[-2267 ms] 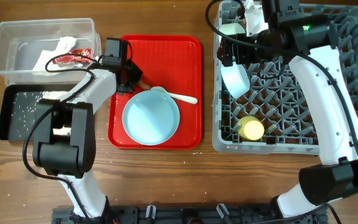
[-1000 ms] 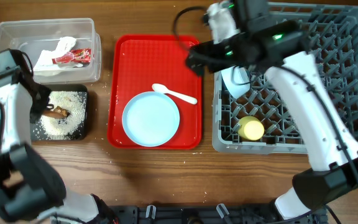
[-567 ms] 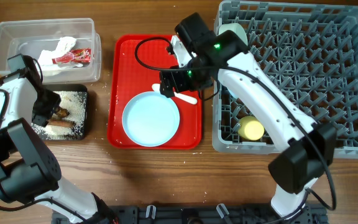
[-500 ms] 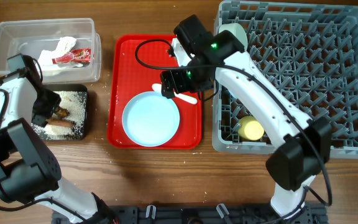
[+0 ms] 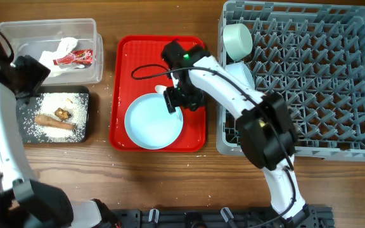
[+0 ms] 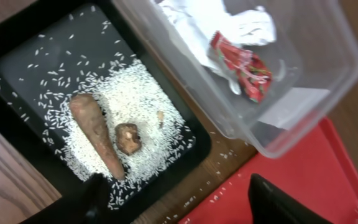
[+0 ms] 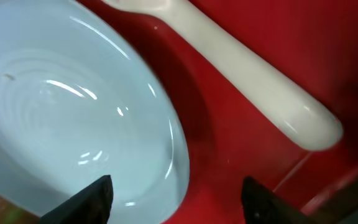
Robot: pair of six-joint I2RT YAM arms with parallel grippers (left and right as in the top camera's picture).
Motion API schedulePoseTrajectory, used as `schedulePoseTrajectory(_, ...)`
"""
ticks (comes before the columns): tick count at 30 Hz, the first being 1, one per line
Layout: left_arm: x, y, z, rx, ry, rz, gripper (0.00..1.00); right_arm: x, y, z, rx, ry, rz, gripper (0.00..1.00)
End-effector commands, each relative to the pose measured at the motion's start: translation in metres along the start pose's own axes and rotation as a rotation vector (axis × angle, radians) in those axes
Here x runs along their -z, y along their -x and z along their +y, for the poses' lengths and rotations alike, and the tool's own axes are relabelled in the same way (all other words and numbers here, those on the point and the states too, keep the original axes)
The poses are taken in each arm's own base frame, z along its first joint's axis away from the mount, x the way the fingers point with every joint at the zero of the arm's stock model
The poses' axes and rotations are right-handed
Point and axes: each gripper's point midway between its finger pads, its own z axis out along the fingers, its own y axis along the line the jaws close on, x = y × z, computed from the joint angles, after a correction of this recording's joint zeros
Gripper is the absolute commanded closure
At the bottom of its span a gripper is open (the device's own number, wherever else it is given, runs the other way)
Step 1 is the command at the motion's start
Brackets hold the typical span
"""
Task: Sort waste into correct bins and load items into the dishwasher rack
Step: 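Grasp the light-blue plate edge with the right gripper and lift it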
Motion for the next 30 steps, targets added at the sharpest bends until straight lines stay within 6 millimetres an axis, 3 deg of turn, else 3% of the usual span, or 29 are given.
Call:
schedulePoseTrajectory(1,0.019,-0.004,-0.009,-0.046,-0.065,0.005,0.00,-0.023,0.000,-0.004,-0.017,-0.038,0.024,0.43)
schedulePoseTrajectory(4,0.017,-0.006,-0.008,-0.045,-0.058,0.015,0.00,-0.037,0.000,-0.003,-0.027,-0.040,0.029,0.48)
schedulePoseTrajectory(7,0.017,-0.006,-0.008,-0.045,-0.059,0.015,0.00,-0.046,-0.005,-0.004,-0.031,-0.043,0.037,0.58)
schedulePoseTrajectory(12,0.017,-0.006,-0.008,-0.045,-0.059,0.015,0.00,-0.046,-0.004,-0.005,-0.049,-0.042,0.033,0.96)
schedulePoseTrajectory(16,0.018,-0.006,-0.008,-0.045,-0.058,0.015,0.00,-0.023,0.007,-0.006,-0.092,-0.026,-0.007,0.96)
schedulePoseTrajectory(18,0.017,-0.006,-0.008,-0.045,-0.059,0.015,0.00,0.011,0.019,-0.003,-0.077,0.002,-0.083,0.96)
schedulePoseTrajectory(23,0.017,-0.006,-0.008,-0.045,-0.058,0.015,0.00,0.147,0.041,-0.014,-0.055,0.021,-0.427,0.96)
schedulePoseTrajectory(24,0.017,-0.006,-0.008,-0.045,-0.058,0.015,0.00,0.185,0.039,-0.029,-0.081,-0.028,-0.532,0.96)
schedulePoseTrajectory(27,0.017,-0.006,-0.008,-0.045,-0.059,0.015,0.00,0.254,0.027,-0.075,-0.188,-0.197,-0.732,0.96)
schedulePoseTrajectory(28,0.017,-0.006,-0.008,-0.045,-0.058,0.015,0.00,0.285,0.017,-0.101,-0.258,-0.299,-0.820,0.95)
schedulePoseTrajectory(30,0.017,-0.006,-0.008,-0.045,-0.058,0.015,0.00,0.327,-0.002,-0.141,-0.363,-0.485,-0.928,0.96)
